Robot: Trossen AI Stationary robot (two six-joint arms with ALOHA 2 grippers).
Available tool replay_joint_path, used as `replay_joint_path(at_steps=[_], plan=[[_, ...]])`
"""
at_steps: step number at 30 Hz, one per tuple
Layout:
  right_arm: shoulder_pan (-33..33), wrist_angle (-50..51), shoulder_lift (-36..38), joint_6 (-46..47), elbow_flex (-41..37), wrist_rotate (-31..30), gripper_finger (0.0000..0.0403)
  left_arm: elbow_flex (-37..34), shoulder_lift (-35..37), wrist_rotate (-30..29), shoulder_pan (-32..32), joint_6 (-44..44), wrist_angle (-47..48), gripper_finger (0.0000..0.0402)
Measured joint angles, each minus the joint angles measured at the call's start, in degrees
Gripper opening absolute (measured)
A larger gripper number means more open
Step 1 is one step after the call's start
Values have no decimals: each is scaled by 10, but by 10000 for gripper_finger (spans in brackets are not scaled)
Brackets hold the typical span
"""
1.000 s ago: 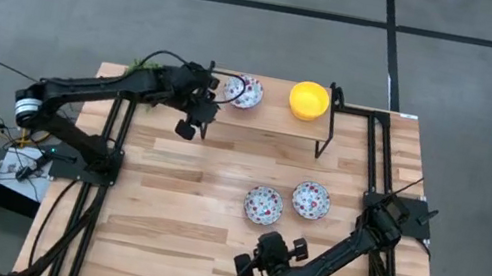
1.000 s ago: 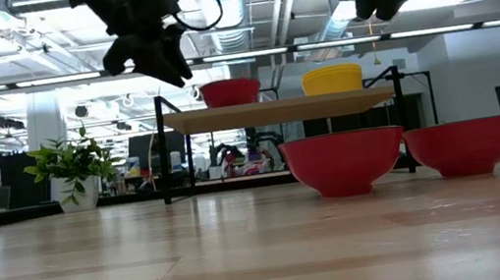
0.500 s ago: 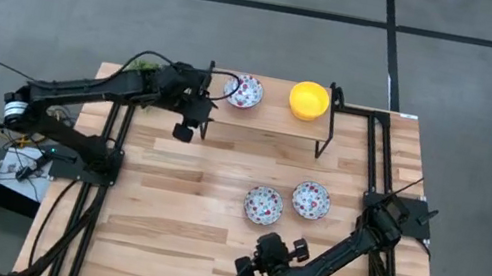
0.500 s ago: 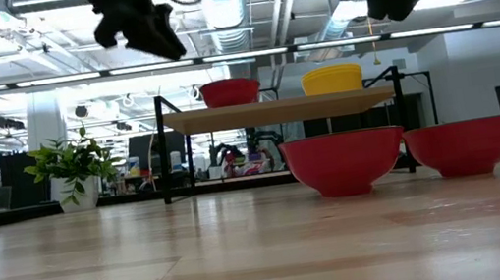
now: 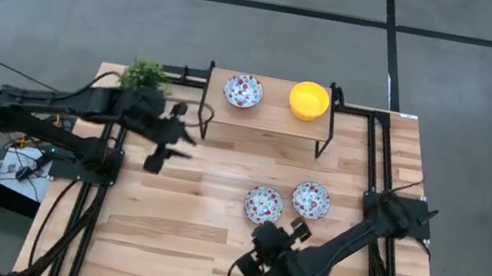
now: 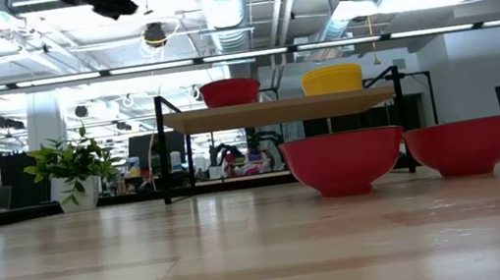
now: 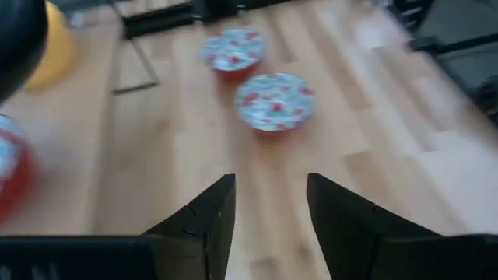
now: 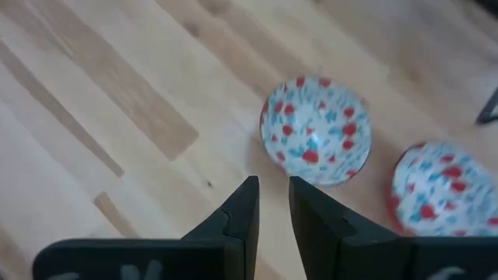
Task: Pick & Place Mini bowls
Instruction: Stack the left patterned bowl on top of the patterned bowl on the shelf
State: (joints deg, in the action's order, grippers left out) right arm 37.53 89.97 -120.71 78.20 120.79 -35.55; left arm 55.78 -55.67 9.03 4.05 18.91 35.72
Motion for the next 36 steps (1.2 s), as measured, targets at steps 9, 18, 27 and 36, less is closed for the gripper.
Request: replay_joint_path(at_steps=[9,18,27,36], plan=[[-40,0,135,-155,0,-6,63,-89,51,-56,-143,-185,-33,159],[-134,0,222,-347,0,-4,63,-107,40,-160,-217,-224,-49,159],[-245,-72,326,-504,-121,95,63,-107,38,-205,-216,-211,-106,159],[-291,-389,510,-560,-490,268,63,-107,38,-255,-216,-192,-146,159]])
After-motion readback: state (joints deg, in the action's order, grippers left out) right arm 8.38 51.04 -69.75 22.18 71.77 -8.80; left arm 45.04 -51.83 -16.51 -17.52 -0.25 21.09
